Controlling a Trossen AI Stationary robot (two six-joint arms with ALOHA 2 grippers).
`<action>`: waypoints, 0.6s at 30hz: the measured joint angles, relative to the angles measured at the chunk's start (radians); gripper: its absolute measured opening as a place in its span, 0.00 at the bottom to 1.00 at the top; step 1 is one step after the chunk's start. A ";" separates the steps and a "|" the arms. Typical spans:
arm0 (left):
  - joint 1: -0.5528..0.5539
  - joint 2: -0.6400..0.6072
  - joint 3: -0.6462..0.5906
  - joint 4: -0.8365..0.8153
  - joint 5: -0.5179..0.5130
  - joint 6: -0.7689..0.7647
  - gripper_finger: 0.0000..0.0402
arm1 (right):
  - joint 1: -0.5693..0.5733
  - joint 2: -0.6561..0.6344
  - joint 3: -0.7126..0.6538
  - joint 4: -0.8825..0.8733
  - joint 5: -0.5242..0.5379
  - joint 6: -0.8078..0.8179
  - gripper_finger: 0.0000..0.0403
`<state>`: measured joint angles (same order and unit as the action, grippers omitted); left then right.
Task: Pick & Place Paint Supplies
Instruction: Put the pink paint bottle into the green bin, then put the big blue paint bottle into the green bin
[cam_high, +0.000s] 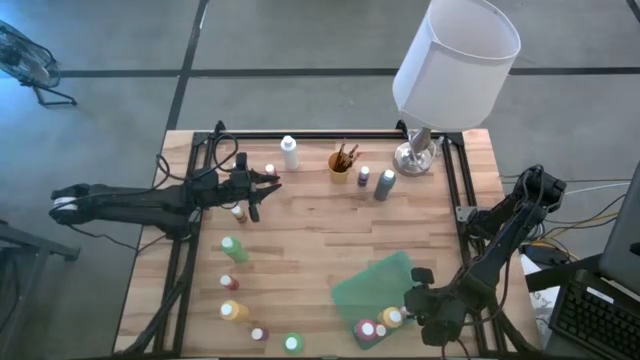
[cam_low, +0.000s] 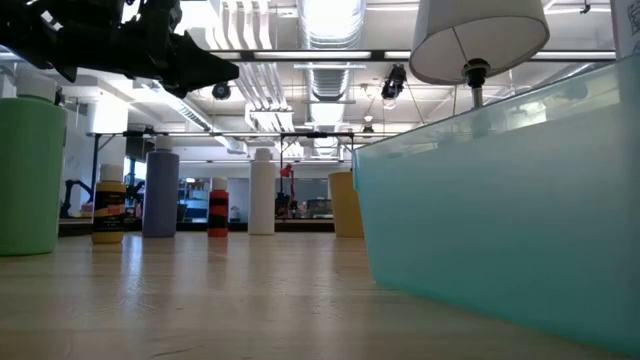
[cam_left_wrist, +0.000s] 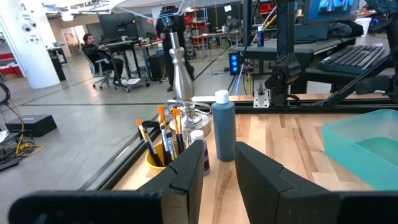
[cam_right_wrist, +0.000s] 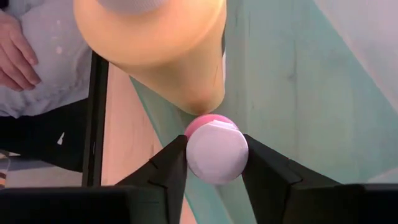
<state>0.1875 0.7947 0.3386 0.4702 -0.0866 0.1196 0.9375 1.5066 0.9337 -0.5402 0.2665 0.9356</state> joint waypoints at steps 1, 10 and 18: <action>0.000 0.000 0.000 0.000 0.000 0.000 0.24 | 0.000 0.000 0.000 0.003 0.000 0.001 0.37; 0.000 0.000 0.000 0.000 0.000 0.000 0.24 | 0.000 0.001 0.006 -0.001 -0.022 0.000 0.53; -0.001 0.000 0.000 0.000 0.000 0.000 0.24 | 0.000 -0.008 0.019 -0.026 -0.087 0.002 0.58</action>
<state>0.1867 0.7948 0.3386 0.4702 -0.0864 0.1196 0.9375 1.4989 0.9528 -0.5667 0.1791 0.9373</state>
